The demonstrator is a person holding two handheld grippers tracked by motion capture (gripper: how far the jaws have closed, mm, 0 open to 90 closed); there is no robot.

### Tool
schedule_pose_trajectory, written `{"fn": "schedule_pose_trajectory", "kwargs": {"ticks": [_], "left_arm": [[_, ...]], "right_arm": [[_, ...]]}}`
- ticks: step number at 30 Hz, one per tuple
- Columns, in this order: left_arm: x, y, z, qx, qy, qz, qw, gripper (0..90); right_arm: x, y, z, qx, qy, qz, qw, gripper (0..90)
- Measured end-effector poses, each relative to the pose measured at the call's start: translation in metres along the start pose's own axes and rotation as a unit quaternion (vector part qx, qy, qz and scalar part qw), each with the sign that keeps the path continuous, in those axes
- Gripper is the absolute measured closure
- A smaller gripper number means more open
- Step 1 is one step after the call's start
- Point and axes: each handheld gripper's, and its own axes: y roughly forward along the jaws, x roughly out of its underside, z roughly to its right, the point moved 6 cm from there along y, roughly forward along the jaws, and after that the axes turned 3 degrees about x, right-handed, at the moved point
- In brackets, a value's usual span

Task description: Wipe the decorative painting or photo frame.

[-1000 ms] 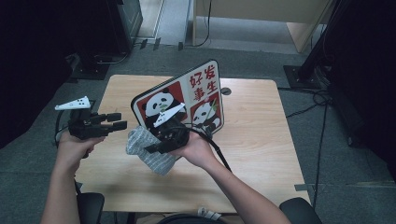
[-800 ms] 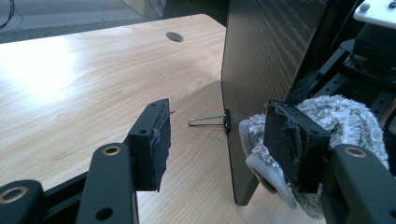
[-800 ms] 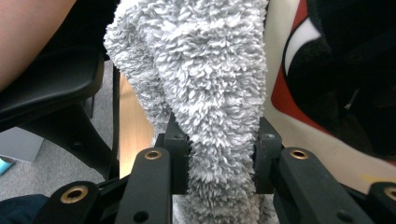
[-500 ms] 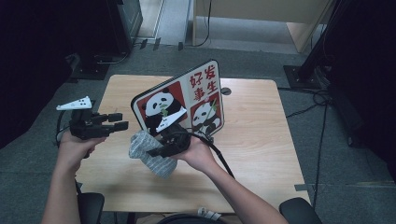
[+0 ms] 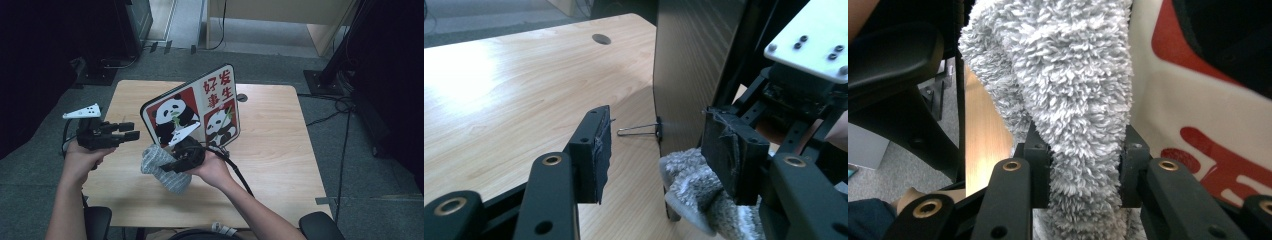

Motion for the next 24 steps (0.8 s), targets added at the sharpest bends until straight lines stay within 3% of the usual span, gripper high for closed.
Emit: {"fn": "schedule_pose_trajectory", "kwargs": {"ticks": [24], "left_arm": [[-0.007, 0.013, 0.020, 0.022, 0.017, -0.009, 0.9996, 53.1]], "right_arm": [[0.022, 0.013, 0.004, 0.001, 0.016, -0.018, 0.9997, 67.5]]}}
